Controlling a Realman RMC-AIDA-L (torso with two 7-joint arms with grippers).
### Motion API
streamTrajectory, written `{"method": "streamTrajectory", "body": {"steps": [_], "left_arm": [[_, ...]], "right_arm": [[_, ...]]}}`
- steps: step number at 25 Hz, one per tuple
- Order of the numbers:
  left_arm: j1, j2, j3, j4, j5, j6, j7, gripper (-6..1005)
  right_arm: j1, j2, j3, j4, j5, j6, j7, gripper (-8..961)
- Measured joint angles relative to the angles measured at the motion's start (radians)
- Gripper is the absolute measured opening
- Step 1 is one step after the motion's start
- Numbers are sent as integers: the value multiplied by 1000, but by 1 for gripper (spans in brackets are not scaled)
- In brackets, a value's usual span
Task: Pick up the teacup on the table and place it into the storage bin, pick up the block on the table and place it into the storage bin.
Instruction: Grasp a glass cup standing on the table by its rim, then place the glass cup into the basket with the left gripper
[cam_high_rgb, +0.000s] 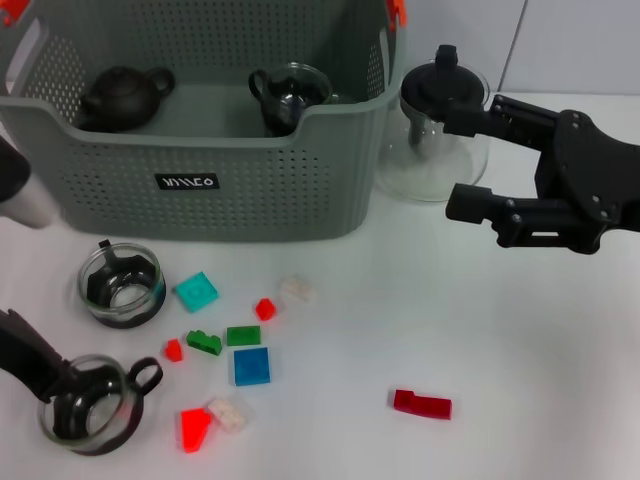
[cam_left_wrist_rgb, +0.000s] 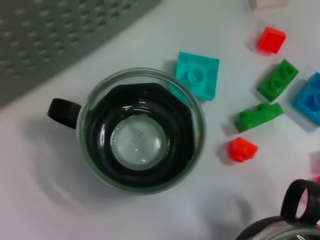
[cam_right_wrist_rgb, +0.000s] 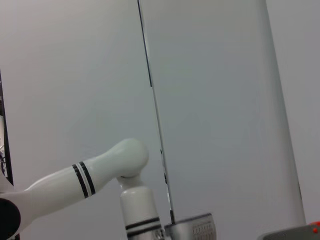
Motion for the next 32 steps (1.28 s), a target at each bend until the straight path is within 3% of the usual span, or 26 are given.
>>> {"method": "streamTrajectory", "body": {"steps": [3,5,6,9,14,17,20,22,23,25,26,32], "left_arm": [[14,0,-36,92,-52,72,-14,42],[9,0,-156,179,-185,193,-16,45],[9,0,-156,179,-185,193,-16,47],[-1,1,-316,225,-365,281,-16,52],[-5,6,-464,227,-561,272,-9,61],[-24,8,-492,231,-606,234,-8,66],[-67,13,-493,228,-613,176,-26,71],[-112,22,-486,211,-600,124,-51,75],[-157,40,-468,182,-576,67,-87,76],[-157,40,-468,182,-576,67,-87,80],[-215,67,-439,131,-528,-16,-141,81],[-343,129,-349,-29,-384,-217,-246,92]], "right_arm": [[0,-5,0,0,0,0,1,932],[1,-9,-1,0,-1,0,4,932],[1,-13,-3,0,-4,-1,6,932],[1,-28,-5,1,-35,-12,9,932],[3,-81,0,12,-150,-17,44,931],[6,-118,0,12,-234,-18,83,931],[10,-139,0,12,-295,-11,120,931],[19,-142,0,12,-327,-9,130,929],[24,-142,0,12,-340,-7,132,929],[40,-136,0,12,-378,-4,133,928],[49,-131,0,12,-399,-3,134,928],[89,-94,-5,12,-480,5,128,928]]}}
